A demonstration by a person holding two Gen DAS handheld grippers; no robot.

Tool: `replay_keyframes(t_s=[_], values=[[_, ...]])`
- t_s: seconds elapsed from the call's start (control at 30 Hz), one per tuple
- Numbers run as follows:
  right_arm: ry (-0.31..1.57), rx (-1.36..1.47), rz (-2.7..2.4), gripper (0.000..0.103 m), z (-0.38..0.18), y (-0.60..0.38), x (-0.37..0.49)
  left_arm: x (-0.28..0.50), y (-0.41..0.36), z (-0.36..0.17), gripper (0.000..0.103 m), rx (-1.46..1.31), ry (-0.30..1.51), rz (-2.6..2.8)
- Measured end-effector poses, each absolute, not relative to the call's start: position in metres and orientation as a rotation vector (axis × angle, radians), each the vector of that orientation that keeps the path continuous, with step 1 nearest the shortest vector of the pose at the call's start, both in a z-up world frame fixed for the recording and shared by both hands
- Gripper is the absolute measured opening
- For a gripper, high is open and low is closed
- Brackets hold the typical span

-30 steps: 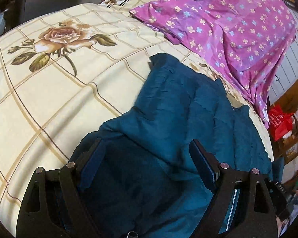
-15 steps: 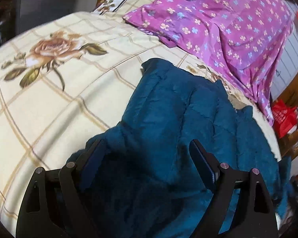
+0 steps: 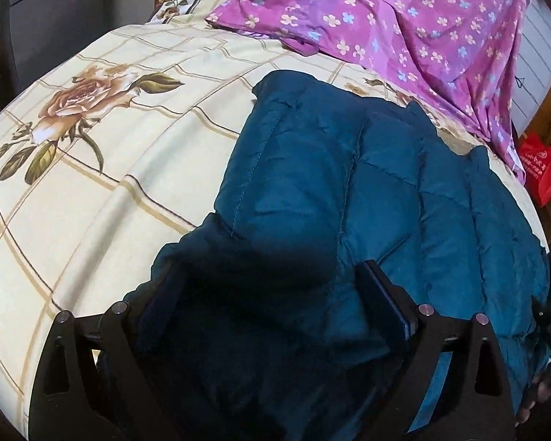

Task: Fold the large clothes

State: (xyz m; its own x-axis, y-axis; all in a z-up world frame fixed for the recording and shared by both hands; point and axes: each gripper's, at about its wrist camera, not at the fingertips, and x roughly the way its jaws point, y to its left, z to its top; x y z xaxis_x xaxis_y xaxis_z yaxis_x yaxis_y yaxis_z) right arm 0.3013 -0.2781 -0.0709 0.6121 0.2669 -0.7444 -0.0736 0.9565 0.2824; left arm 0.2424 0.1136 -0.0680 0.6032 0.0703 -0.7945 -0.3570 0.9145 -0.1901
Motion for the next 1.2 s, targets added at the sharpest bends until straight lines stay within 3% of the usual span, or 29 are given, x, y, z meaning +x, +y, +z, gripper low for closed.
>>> replay_keyframes(t_s=[0.1, 0.3, 0.5, 0.6, 0.7, 0.73, 0.83, 0.93, 1.07, 1.2], values=[[0.891, 0.202, 0.187, 0.053, -0.067, -0.273, 0.297, 0.233, 0.115, -0.057, 0.094, -0.349, 0.854, 0.318], [0.897, 0.103, 0.136, 0.053, -0.068, -0.265, 0.294, 0.212, 0.080, -0.012, 0.094, -0.171, 0.608, 0.272], [0.898, 0.117, 0.143, 0.054, -0.069, -0.269, 0.292, 0.251, 0.060, -0.067, 0.094, -0.151, 0.912, 0.092], [0.899, 0.127, 0.148, 0.054, -0.070, -0.271, 0.292, 0.251, 0.055, -0.068, 0.095, -0.103, 0.910, 0.101], [0.897, 0.144, 0.170, 0.058, -0.070, -0.273, 0.292, 0.254, 0.056, -0.071, 0.102, -0.107, 0.916, 0.100], [0.900, 0.154, 0.183, 0.062, -0.070, -0.273, 0.291, 0.254, 0.057, -0.072, 0.102, -0.110, 0.918, 0.097], [0.966, 0.153, 0.174, 0.062, -0.057, -0.274, 0.286, 0.254, 0.057, -0.072, 0.102, -0.115, 0.916, 0.098], [0.909, 0.249, 0.198, 0.063, -0.027, -0.296, 0.257, 0.248, 0.056, -0.071, 0.102, -0.121, 0.908, 0.090], [0.843, 0.243, 0.104, 0.090, -0.005, -0.350, 0.199, 0.231, 0.056, -0.053, 0.102, -0.158, 0.833, 0.121], [0.851, 0.317, -0.092, 0.090, -0.017, -0.449, 0.150, 0.200, 0.028, -0.017, 0.102, -0.106, 0.681, 0.048]])
